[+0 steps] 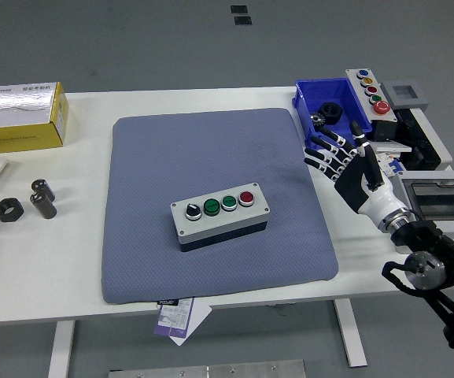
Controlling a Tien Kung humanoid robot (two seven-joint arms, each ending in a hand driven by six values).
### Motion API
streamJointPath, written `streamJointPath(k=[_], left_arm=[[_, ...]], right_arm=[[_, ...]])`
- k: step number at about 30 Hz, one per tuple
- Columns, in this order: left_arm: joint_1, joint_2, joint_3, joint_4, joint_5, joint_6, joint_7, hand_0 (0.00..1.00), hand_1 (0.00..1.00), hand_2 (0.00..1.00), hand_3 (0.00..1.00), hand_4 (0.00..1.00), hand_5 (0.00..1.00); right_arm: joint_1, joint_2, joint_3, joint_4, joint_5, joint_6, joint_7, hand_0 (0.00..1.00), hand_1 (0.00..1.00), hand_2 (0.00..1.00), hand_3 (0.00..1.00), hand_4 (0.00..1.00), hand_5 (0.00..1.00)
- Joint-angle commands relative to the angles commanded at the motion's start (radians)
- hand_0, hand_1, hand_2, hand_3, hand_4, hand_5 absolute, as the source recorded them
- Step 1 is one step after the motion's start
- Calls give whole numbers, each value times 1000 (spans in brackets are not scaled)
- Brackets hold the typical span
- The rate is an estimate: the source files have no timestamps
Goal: Pick up the button,place it on the desk,press the button,press the button
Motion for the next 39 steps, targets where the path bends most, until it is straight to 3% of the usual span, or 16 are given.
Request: streamJointPath(k=[23, 29, 33, 34, 39], left_arm=[[-31, 2, 7, 2, -4, 0, 8, 635, 516, 520, 723, 787, 205], [-57, 10, -34, -2, 36, 1, 5, 634, 517, 521, 720, 783, 203], [-53, 14, -32, -1, 26, 2, 7, 634, 517, 521, 720, 783, 203], [-51, 14, -26, 0, 19, 2, 7, 634, 516, 520, 715, 772, 197], [-44, 10, 3, 4, -15, 1, 9, 634, 516, 520, 715, 772, 197]], right_arm=[[-22, -1, 69, 14, -6, -32, 15, 846, 781, 818, 832, 998, 868], [-32, -12, 110, 22, -21, -54, 18, 833, 774, 810, 817, 997, 885], [-32, -28, 132, 98, -153, -145, 0, 833, 774, 810, 817, 997, 885], [-25, -37, 130, 120, -189, -174, -17, 808, 737, 771, 752, 967, 833], [43, -96, 89, 225, -375, -294, -123, 808, 737, 771, 752, 967, 833]])
